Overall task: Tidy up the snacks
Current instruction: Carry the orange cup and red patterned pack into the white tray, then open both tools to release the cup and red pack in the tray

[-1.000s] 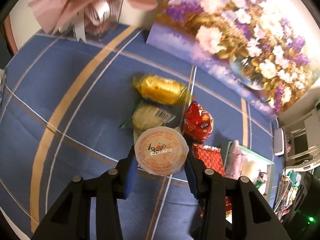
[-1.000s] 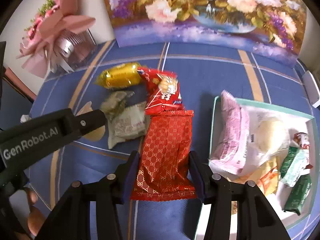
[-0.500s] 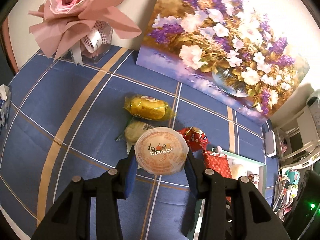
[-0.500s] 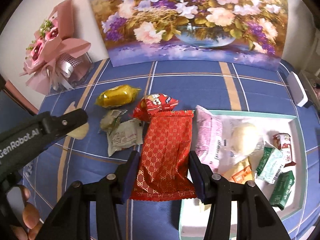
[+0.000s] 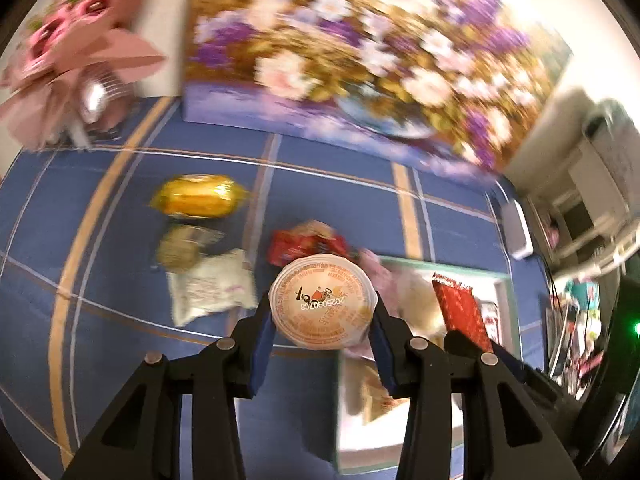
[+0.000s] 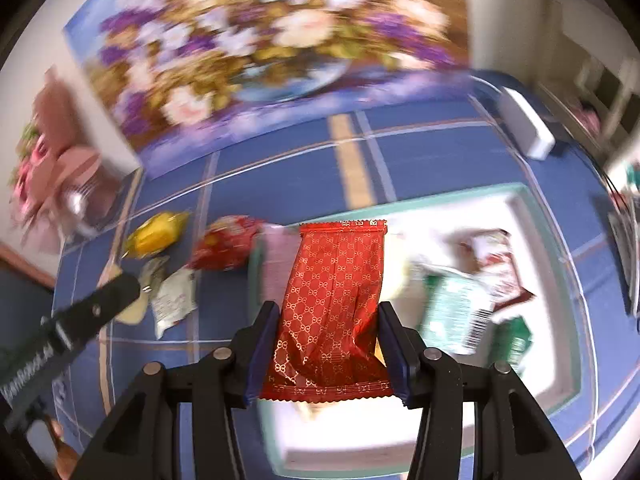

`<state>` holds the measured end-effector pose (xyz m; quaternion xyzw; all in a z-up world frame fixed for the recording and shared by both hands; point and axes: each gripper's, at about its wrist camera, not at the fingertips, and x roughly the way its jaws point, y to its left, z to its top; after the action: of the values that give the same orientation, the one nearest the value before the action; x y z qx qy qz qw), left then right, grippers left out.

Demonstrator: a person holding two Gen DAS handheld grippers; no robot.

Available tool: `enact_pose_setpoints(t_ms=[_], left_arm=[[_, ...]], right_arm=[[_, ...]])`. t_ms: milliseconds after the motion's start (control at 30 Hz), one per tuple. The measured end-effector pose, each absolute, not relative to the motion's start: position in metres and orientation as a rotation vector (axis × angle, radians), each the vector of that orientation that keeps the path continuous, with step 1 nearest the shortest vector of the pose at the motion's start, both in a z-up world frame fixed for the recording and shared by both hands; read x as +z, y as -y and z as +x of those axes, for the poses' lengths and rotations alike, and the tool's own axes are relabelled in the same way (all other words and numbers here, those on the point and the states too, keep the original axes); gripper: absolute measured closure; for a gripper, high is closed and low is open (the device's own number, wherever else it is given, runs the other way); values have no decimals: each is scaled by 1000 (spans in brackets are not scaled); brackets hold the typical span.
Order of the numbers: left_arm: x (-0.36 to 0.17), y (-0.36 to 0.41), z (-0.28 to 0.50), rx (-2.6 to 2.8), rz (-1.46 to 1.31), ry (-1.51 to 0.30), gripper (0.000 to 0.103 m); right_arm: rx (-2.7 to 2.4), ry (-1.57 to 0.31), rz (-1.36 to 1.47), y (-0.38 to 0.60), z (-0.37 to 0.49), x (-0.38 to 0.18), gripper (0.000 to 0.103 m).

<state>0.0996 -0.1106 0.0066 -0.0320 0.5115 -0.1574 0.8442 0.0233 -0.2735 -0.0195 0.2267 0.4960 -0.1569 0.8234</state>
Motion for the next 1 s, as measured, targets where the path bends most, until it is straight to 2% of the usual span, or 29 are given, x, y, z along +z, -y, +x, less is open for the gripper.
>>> enact_pose_setpoints(t_ms=[400,1000], left_arm=[[-35,192,71,-473,58,-1140,58],[-82,216,71,-466,103,-1238,58]], right_arm=[[-458,-1088,592,335,-8,-37,51],[-472,-1137,614,351,-16,-58,51]])
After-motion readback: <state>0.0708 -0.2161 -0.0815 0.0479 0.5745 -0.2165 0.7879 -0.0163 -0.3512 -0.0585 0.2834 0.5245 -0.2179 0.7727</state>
